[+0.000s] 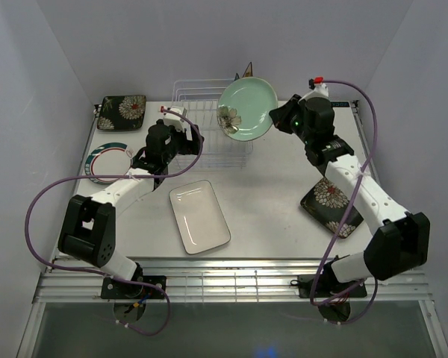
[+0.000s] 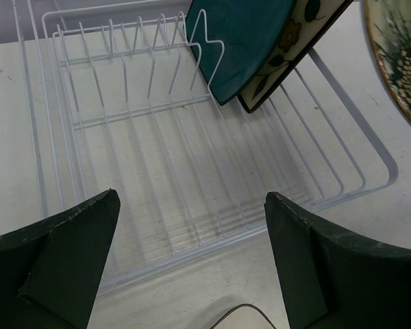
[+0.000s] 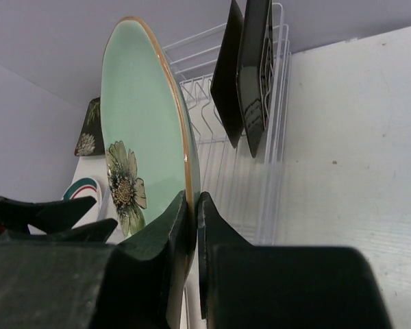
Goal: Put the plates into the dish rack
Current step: Insert the plate into the dish rack.
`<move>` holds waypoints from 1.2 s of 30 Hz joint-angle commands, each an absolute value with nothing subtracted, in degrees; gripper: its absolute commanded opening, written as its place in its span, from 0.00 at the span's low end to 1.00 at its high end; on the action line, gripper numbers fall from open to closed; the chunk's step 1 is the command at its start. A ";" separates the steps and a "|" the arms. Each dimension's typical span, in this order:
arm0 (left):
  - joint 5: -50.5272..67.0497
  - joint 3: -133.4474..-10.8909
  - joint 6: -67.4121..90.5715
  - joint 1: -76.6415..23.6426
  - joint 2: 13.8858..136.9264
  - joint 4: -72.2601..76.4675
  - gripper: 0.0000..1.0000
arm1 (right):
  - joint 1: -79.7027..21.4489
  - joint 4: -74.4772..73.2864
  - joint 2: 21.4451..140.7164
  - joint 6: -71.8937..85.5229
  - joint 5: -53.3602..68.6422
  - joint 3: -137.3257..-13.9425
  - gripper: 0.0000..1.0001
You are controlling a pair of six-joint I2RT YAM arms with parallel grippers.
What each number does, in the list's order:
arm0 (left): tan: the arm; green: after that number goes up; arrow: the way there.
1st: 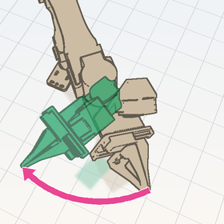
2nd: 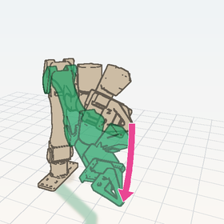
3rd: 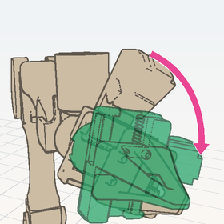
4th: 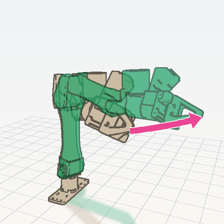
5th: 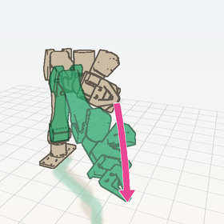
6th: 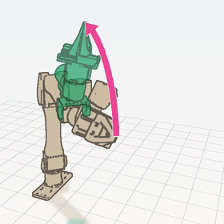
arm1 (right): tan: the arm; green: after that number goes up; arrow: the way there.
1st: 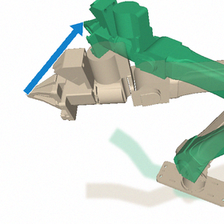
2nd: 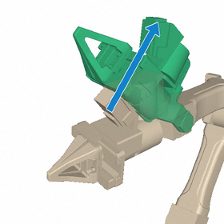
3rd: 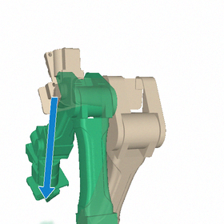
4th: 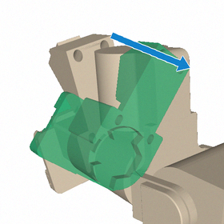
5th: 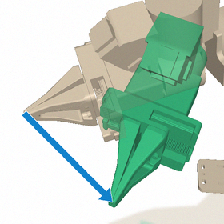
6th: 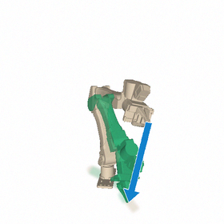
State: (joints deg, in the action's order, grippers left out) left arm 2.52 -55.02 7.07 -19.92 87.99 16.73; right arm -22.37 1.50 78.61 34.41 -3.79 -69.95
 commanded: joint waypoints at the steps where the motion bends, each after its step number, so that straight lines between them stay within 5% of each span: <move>1: 3.60 -56.95 7.21 -19.69 88.15 17.40 0.97 | -23.46 10.19 81.80 33.67 -5.53 -79.44 0.08; 36: 3.16 -57.75 6.42 -19.34 90.00 17.40 0.97 | -40.87 19.59 127.34 -7.73 -55.19 -127.00 0.08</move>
State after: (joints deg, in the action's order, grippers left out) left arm 2.39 -55.68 6.96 -19.64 90.76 16.71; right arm -40.95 5.06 128.18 -2.85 -49.39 -121.01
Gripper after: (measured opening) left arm 0.973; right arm 0.110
